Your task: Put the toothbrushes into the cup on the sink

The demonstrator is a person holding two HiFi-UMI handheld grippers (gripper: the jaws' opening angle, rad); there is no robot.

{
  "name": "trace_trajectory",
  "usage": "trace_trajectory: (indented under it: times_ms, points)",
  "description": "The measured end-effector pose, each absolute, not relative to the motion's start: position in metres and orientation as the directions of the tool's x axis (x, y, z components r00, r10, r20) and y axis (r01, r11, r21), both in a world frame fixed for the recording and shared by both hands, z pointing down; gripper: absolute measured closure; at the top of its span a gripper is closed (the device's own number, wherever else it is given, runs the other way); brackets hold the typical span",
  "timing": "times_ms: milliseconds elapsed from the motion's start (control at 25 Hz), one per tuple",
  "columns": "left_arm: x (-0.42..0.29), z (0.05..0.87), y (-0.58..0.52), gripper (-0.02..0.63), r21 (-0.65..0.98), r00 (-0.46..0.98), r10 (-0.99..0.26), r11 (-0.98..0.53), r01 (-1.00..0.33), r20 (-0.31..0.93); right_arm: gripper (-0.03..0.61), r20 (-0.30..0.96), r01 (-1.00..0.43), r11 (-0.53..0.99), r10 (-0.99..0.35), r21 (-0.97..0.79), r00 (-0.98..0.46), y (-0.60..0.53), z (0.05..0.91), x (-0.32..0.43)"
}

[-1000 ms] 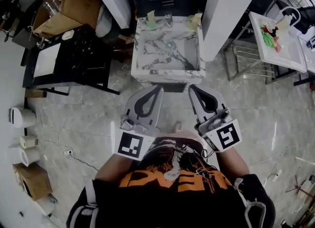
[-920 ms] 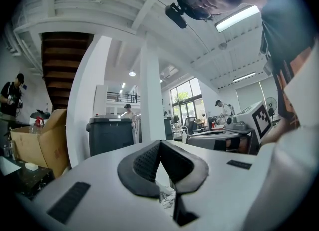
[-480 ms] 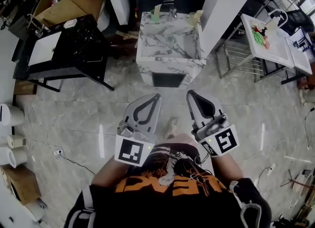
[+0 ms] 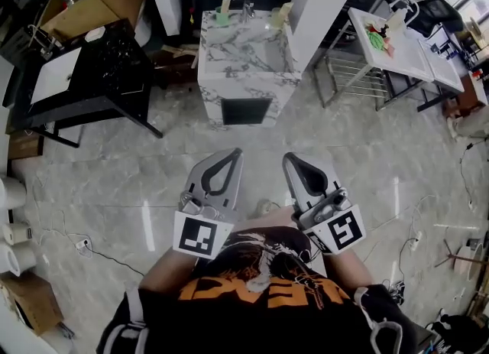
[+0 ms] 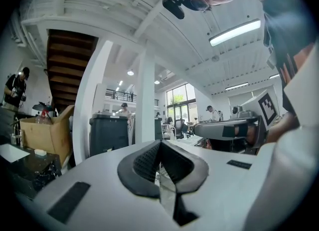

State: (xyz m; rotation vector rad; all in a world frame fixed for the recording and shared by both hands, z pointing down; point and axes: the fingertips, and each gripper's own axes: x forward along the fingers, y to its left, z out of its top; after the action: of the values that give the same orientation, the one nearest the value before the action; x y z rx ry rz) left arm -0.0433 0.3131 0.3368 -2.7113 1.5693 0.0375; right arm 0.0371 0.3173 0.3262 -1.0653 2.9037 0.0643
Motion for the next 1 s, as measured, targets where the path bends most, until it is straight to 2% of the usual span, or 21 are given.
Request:
trace_trajectory:
  times_ms: [320, 480, 800, 1000]
  points:
    - [0.005, 0.319, 0.326, 0.591, -0.003, 0.492, -0.869, -0.492, -0.870, -0.056, 0.565, -0.105, -0.634, 0.773, -0.631, -0.009, -0.768, 0.329, 0.313, 0.075]
    - [0.027, 0.326, 0.333, 0.591, 0.011, 0.503, -0.864, -0.504, -0.864, -0.031, 0.565, -0.091, -0.631, 0.775, -0.629, 0.001, -0.772, 0.332, 0.322, 0.092]
    - [0.039, 0.328, 0.340, 0.591, 0.005, 0.496, -0.868, -0.496, -0.868, -0.025, 0.566, -0.094, -0.621, 0.784, -0.618, 0.007, -0.781, 0.338, 0.327, 0.100]
    - [0.042, 0.321, 0.340, 0.591, -0.030, 0.511, -0.859, -0.511, -0.859, -0.026, 0.566, -0.165, -0.624, 0.782, -0.615, -0.003, -0.771, 0.337, 0.304, 0.097]
